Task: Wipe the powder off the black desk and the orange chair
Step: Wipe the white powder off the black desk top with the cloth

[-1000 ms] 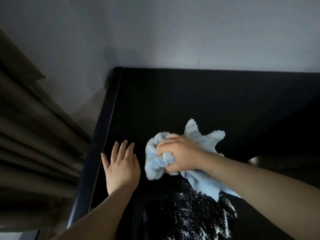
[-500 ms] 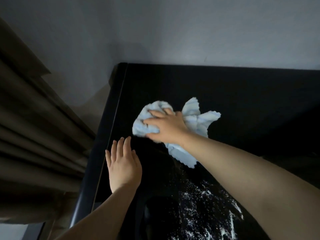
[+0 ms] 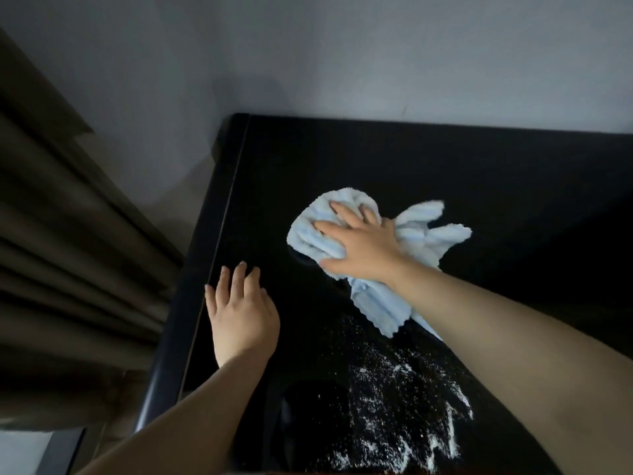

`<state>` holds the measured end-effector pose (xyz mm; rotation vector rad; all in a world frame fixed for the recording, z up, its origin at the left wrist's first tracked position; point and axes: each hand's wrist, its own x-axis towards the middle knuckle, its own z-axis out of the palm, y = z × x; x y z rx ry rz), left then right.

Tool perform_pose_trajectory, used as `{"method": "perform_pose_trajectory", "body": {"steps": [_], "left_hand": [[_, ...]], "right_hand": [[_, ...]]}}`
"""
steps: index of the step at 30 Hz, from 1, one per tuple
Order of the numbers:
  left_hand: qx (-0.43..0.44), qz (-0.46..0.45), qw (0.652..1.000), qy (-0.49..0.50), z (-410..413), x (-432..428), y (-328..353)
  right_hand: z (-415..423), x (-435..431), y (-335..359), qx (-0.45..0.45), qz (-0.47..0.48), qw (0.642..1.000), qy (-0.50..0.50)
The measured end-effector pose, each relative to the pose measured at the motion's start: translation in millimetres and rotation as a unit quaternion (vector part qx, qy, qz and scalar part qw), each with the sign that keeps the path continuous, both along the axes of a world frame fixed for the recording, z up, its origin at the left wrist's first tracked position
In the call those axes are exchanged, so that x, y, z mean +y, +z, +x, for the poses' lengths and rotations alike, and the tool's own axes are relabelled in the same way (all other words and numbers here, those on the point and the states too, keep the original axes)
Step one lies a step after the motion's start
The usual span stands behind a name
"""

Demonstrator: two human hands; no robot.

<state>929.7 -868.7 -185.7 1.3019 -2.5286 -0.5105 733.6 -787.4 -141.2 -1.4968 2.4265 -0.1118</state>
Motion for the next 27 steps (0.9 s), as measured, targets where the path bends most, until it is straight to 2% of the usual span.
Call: {"method": "perform_pose_trajectory", "body": {"steps": [4, 7, 8, 10, 12, 13, 15, 17, 20, 23, 25, 27], "left_hand": [[-0.045, -0.002, 0.999, -0.030, 0.5, 0.9, 1.1], [-0.100, -0.002, 0.992, -0.072, 0.3, 2.2, 3.2], [-0.118, -0.005, 0.989, -0.087, 0.7, 2.7, 3.7], [-0.148, -0.008, 0.983, -0.105, 1.7, 3.8, 5.2], [-0.169, -0.004, 0.980, -0.107, 2.3, 6.0, 8.4], [-0.178, 0.002, 0.978, -0.108, 2.4, 7.4, 10.3], [-0.197, 0.019, 0.974, -0.115, 2.8, 10.4, 14.2], [-0.213, 0.032, 0.968, -0.125, 5.5, 13.9, 17.4], [-0.230, 0.047, 0.961, -0.145, 12.4, 21.7, 20.9], [-0.241, 0.058, 0.955, -0.164, 18.0, 27.2, 25.2], [-0.248, 0.065, 0.950, -0.177, 21.6, 29.6, 28.3], [-0.252, 0.071, 0.946, -0.189, 25.9, 33.2, 29.7]], "right_hand": [[18.8, 35.6, 0.5, 0.017, -0.022, 0.997, 0.067], [29.9, 66.1, 8.1, -0.057, -0.017, 0.992, 0.112], [26.8, 73.1, 10.0, -0.075, -0.035, 0.992, 0.096], [10.1, 91.4, 20.3, -0.079, -0.083, 0.993, -0.023], [-15.4, 117.5, 23.9, -0.035, -0.126, 0.978, -0.163], [-24.4, 131.3, 21.4, -0.017, -0.102, 0.970, -0.222], [-28.6, 151.0, 12.4, -0.016, 0.022, 0.952, -0.306], [-18.8, 157.4, 0.6, -0.028, 0.093, 0.936, -0.339], [8.4, 159.2, -5.3, -0.018, 0.075, 0.946, -0.314], [36.0, 171.0, -9.8, 0.015, 0.028, 0.978, -0.206], [45.3, 182.1, -4.7, -0.062, -0.064, 0.986, -0.142], [40.8, 195.8, 3.1, -0.096, -0.171, 0.967, -0.162]]}}
